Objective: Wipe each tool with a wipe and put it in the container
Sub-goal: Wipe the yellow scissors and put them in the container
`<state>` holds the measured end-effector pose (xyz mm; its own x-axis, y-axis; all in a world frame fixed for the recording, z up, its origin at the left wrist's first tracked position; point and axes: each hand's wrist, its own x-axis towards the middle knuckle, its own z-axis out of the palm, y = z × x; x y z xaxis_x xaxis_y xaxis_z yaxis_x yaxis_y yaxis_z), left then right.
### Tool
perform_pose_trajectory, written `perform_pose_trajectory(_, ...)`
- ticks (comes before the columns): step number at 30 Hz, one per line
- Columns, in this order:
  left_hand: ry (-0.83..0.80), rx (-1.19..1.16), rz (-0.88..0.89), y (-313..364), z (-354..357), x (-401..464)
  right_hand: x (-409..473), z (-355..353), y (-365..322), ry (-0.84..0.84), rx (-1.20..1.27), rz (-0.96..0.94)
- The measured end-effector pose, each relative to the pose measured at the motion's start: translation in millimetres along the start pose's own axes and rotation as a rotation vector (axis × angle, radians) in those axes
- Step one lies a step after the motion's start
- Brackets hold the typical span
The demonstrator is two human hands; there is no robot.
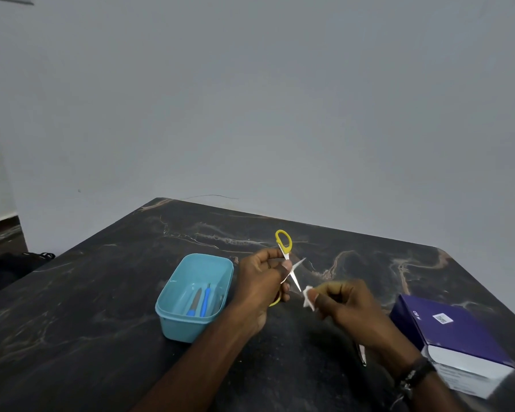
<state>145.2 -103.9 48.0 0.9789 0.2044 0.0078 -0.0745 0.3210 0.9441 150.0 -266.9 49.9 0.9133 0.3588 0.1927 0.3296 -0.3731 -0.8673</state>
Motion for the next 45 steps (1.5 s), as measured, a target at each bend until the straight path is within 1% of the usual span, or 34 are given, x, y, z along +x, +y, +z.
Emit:
perform_pose_trajectory(2, -0.022, 0.006, -0.008, -1.3, 0.7, -0.9, 2.6, -5.6, 3.8, 0.204, 0.06, -0.001)
perform_pose_trajectory(4, -0.078, 0.034, -0.023, -3.8, 2.7, -3.5, 4.3, -8.2, 4.7, 0.354, 0.107, -0.005)
perform_pose_trajectory(7, -0.159, 0.067, -0.057, -8.3, 5.9, -6.6, 4.9, -8.4, 3.6, 0.453, 0.197, 0.004)
perform_pose_trajectory(10, -0.199, 0.08, -0.075, -9.2, 6.6, -7.4, 4.6, -6.3, 1.9, 0.49, 0.231, 0.009)
perform_pose_trajectory(13, -0.23, 0.095, -0.059, -8.1, 6.3, -7.8, 4.1, -5.9, 0.1, 0.483, 0.264, 0.029)
perform_pose_trajectory(19, -0.286, 0.212, -0.009, -8.4, 7.1, -10.9, 1.1, -3.6, -2.8, 0.468, 0.303, 0.075)
perform_pose_trajectory(24, -0.302, 0.217, 0.009, -7.1, 6.5, -12.3, -0.5, 3.8, -7.5, 0.356, 0.286, 0.137)
perform_pose_trajectory(30, -0.316, 0.212, 0.023, -7.9, 6.3, -12.3, -0.3, 1.4, -8.9, 0.384, 0.262, 0.138)
perform_pose_trajectory(34, -0.325, 0.199, 0.021, -8.6, 5.9, -12.4, -2.4, 3.8, -10.2, 0.286, 0.272, 0.141)
perform_pose_trajectory(37, -0.33, 0.194, 0.026, -9.4, 5.4, -12.0, -3.0, 5.6, -10.7, 0.246, 0.264, 0.12)
perform_pose_trajectory(42, -0.355, 0.216, 0.02, -15.2, 6.3, -12.1, -3.1, 7.0, -9.2, 0.254, 0.278, 0.138)
perform_pose_trajectory(45, -0.358, 0.205, 0.01, -14.7, 7.3, -11.5, -2.7, 7.6, -8.7, 0.274, 0.332, 0.156)
